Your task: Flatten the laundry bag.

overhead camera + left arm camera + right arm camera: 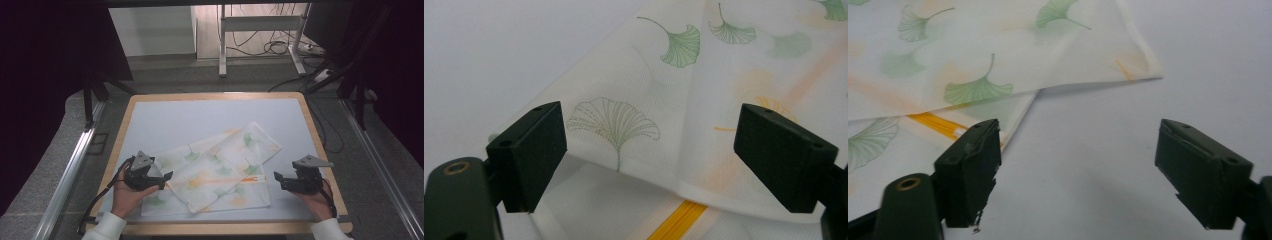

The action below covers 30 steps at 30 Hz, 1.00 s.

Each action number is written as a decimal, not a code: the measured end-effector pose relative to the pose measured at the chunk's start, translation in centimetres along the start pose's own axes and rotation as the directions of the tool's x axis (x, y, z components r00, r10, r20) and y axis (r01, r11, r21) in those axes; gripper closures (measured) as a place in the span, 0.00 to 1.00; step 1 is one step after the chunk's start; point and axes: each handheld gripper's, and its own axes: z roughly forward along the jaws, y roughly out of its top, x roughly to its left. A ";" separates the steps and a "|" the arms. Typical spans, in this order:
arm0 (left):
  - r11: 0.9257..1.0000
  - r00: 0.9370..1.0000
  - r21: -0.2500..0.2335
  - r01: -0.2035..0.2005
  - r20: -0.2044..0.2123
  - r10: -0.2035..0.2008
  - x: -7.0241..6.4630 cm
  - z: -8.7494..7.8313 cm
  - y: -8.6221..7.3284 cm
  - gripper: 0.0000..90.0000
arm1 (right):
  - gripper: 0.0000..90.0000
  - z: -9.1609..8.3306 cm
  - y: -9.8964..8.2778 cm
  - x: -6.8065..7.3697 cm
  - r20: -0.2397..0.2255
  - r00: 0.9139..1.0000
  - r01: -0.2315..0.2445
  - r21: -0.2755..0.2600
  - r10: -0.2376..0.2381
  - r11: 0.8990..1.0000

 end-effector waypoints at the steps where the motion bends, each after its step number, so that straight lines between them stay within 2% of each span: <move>1: 1.000 1.000 0.000 0.000 0.000 0.000 0.0 0.0 0.0 0.15 | 0.24 0.0 0.0 0.0 0.000 1.000 0.000 0.000 0.000 1.000; 5: 1.000 1.000 -0.011 0.011 -0.005 -0.011 0.2 -0.2 0.0 0.15 | 0.31 -0.3 0.3 0.5 -0.055 0.998 0.002 -0.023 -0.003 1.000; 10: 1.000 1.000 -0.026 -0.002 -0.003 0.002 -0.1 -0.3 0.3 0.16 | 0.37 -0.7 0.4 0.8 -0.076 0.997 0.015 -0.034 -0.017 0.999; 15: 1.000 1.000 -0.017 -0.012 -0.001 0.012 -0.2 -0.2 0.2 0.16 | 0.40 -0.7 0.2 0.8 -0.079 0.997 0.008 -0.016 -0.009 1.000; 22: 1.000 1.000 -0.022 -0.022 0.003 0.022 -0.3 -0.4 0.1 0.16 | 0.41 -0.2 0.2 1.1 -0.081 0.996 0.024 0.021 -0.022 0.999; 25: 1.000 1.000 -0.020 -0.025 0.004 0.025 -0.3 -0.3 0.1 0.16 | 0.41 -0.1 0.2 1.0 -0.080 0.997 0.008 0.035 -0.005 0.999; 30: 0.999 1.000 -0.018 -0.029 0.006 0.029 -0.4 -0.3 0.1 0.16 | 0.41 -0.1 0.2 1.0 -0.091 0.996 0.013 0.030 -0.011 0.999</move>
